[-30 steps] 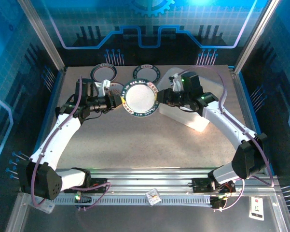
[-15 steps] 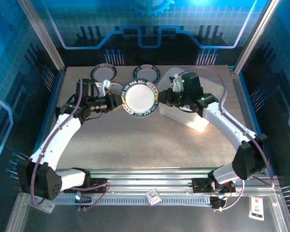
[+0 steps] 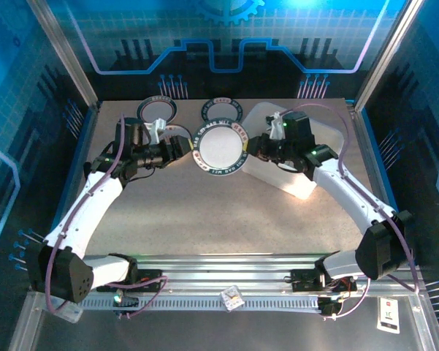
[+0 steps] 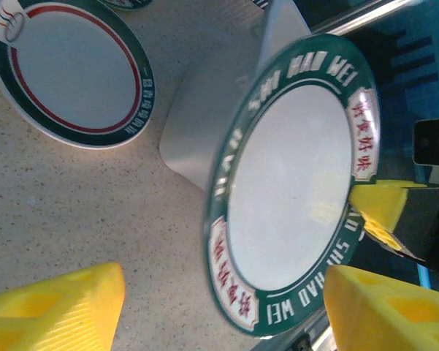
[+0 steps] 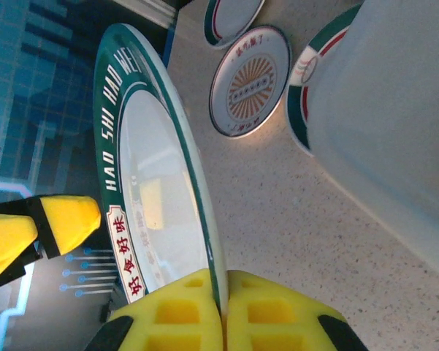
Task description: Place the plates into the plastic bin on the countertop
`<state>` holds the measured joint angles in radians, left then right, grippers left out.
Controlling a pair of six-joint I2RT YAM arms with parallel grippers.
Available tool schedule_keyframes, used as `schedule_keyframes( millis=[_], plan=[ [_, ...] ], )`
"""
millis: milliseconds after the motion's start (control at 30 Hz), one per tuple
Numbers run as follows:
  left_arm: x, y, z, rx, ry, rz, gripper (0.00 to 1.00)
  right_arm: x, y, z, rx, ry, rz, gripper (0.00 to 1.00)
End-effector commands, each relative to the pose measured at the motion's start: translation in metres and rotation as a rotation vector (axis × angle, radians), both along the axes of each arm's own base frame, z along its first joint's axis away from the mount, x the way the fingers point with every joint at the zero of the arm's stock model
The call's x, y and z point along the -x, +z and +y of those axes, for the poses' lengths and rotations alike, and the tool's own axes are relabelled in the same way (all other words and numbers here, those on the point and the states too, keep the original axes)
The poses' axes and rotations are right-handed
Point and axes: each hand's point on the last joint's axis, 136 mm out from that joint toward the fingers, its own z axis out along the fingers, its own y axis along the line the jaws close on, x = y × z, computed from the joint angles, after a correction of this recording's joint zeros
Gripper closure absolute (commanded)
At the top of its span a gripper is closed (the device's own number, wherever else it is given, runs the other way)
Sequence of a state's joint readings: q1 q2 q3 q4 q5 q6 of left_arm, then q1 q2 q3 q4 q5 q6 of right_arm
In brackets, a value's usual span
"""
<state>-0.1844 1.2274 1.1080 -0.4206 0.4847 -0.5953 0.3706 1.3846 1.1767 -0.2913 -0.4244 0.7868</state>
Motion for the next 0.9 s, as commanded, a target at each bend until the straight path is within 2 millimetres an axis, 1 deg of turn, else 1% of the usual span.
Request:
schedule_keyframes(
  millis=[0,67,167,200,233,300,467,500,533,633,700,767,867],
  plan=[
    [-0.007,0.020,0.006,-0.021,0.042,-0.066,0.22,-0.003,0.027,-0.013,-0.041,-0.038,-0.068,0.99],
    [-0.009,0.021,0.008,-0.027,0.054,-0.070,0.20,-0.005,0.030,-0.019,-0.045,-0.052,-0.073,1.00],
    [-0.012,0.020,0.015,-0.055,0.083,-0.071,0.14,-0.009,0.035,-0.031,-0.048,-0.084,-0.082,1.00],
    [-0.013,0.020,0.018,-0.061,0.094,-0.071,0.13,-0.010,0.037,-0.036,-0.050,-0.096,-0.087,1.00],
    [-0.013,0.018,0.023,-0.067,0.109,-0.066,0.09,-0.012,0.039,-0.041,-0.050,-0.108,-0.090,1.00],
    [-0.015,0.015,0.032,-0.074,0.138,-0.057,0.07,-0.015,0.043,-0.051,-0.047,-0.132,-0.097,1.00],
    [-0.016,-0.002,0.049,-0.087,0.179,-0.022,0.07,-0.025,0.050,-0.086,-0.026,-0.221,-0.108,1.00],
    [-0.016,-0.009,0.051,-0.091,0.185,-0.009,0.07,-0.029,0.050,-0.096,-0.019,-0.250,-0.106,1.00],
    [-0.015,-0.015,0.053,-0.094,0.189,0.003,0.07,-0.030,0.050,-0.101,-0.017,-0.265,-0.105,1.00],
    [-0.014,-0.033,0.059,-0.101,0.205,0.039,0.07,-0.038,0.043,-0.122,-0.006,-0.326,-0.081,1.00],
    [-0.013,-0.044,0.063,-0.108,0.217,0.060,0.07,-0.042,0.036,-0.132,0.011,-0.355,-0.063,1.00],
    [-0.014,-0.052,0.065,-0.110,0.222,0.077,0.07,-0.046,0.027,-0.139,0.026,-0.377,-0.041,1.00],
    [-0.015,-0.060,0.066,-0.114,0.222,0.095,0.07,-0.051,0.015,-0.145,0.046,-0.396,-0.001,1.00]
  ],
)
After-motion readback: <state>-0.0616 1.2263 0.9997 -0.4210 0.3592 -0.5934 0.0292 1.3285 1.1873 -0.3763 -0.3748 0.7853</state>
